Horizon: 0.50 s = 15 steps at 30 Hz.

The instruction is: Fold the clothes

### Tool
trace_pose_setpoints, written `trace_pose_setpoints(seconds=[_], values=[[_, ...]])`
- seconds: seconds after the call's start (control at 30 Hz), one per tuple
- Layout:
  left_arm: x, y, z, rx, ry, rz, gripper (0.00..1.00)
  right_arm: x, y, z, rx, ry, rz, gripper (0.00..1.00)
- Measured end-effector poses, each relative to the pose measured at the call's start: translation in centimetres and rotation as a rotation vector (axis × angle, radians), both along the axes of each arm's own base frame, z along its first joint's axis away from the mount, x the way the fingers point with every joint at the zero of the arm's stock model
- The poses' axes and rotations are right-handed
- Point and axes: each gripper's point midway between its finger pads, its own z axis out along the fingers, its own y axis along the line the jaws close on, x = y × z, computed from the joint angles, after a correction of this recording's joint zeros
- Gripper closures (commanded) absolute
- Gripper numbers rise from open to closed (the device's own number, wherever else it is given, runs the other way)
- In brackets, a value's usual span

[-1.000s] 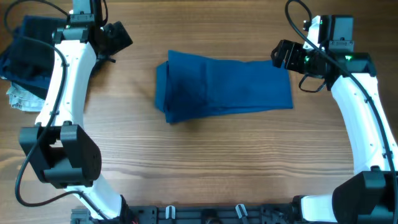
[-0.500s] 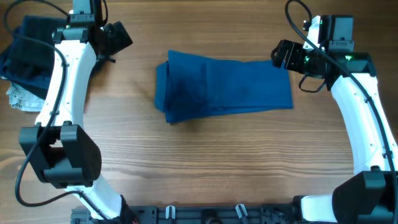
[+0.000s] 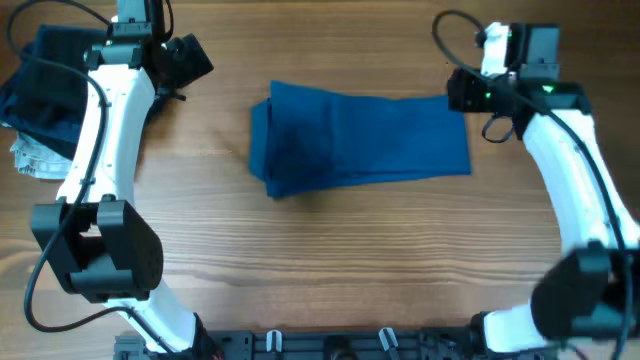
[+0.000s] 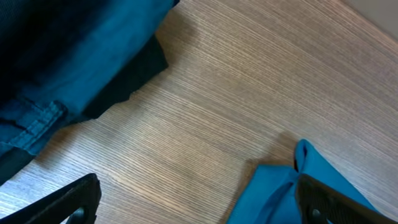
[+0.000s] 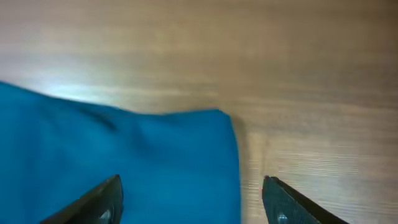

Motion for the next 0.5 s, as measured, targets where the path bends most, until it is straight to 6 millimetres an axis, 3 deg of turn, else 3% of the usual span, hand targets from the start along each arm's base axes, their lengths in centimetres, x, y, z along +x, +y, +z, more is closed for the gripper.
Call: trace_pose_setpoints(seconds=[0.07, 0.17, 0.2, 0.33, 0.4, 0.5], values=[[0.0, 0.0, 0.0, 0.0, 0.0, 0.0, 0.0, 0.1, -0.9, -6.2, -0.023, 0.133, 0.021, 0.28], [0.0, 0.0, 0.0, 0.0, 0.0, 0.0, 0.0, -0.1, -2.4, -14.0, -0.003, 0.281, 0.01, 0.3], [0.0, 0.0, 0.0, 0.0, -0.001, 0.0, 0.0, -0.3, -2.6, -15.2, 0.021, 0.303, 0.007, 0.32], [0.0, 0.0, 0.0, 0.001, 0.0, 0.001, 0.0, 0.5, -3.5, -15.1, 0.137, 0.267, 0.001, 0.67], [0.0, 0.0, 0.0, 0.002, 0.0, 0.001, 0.0, 0.2, -3.6, -15.1, 0.245, 0.269, 0.0, 0.67], [0.0, 0.0, 0.0, 0.002, 0.0, 0.001, 0.0, -0.3, -2.6, -15.0, 0.327, 0.288, 0.021, 0.57]])
